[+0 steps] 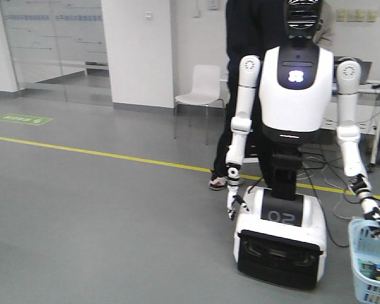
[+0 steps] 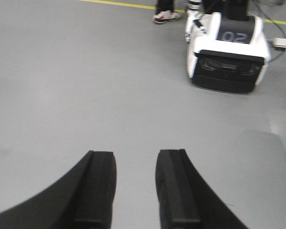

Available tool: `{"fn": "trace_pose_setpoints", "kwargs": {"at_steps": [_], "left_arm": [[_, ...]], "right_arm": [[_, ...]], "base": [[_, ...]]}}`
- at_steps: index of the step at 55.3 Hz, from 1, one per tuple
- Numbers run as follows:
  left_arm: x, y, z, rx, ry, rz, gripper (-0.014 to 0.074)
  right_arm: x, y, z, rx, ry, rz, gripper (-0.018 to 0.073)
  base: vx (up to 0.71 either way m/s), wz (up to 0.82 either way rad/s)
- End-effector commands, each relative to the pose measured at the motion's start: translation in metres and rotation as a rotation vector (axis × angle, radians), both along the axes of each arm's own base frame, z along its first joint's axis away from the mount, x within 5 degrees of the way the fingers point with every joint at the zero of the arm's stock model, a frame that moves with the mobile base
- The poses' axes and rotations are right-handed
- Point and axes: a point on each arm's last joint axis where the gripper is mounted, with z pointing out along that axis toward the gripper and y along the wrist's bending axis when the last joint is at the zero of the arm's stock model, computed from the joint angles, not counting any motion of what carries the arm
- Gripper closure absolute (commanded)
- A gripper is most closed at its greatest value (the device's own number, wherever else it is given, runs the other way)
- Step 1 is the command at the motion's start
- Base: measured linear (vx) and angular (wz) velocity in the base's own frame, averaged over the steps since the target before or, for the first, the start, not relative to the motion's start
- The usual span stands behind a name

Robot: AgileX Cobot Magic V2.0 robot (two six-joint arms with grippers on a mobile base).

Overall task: Pick snacks and fruit into basket
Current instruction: 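Drive the base away from the other robot toward the fruit stand, then approach the black fruit stand and stop facing its lower tray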

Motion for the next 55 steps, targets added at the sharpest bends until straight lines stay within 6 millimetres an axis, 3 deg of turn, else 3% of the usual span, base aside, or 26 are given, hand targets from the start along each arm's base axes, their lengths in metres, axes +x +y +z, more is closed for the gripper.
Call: {"fn": "trace_pose_setpoints", "kwargs": {"at_steps": [1,55], "left_arm": [[0.0037,0.0025,0.0167,-0.013,-0.104,0.034,0.0268],[0.0037,0.0025,0.0167,-0.013,-0.104,0.034,0.0268]], "right_arm": [[0.0029,-0.003,0.015,0.012,-0.09,-0.036,0.0013],[0.0029,-0.003,0.015,0.012,-0.09,-0.036,0.0013]], "base": [[0.01,0.56],[0.14,0.61]]}}
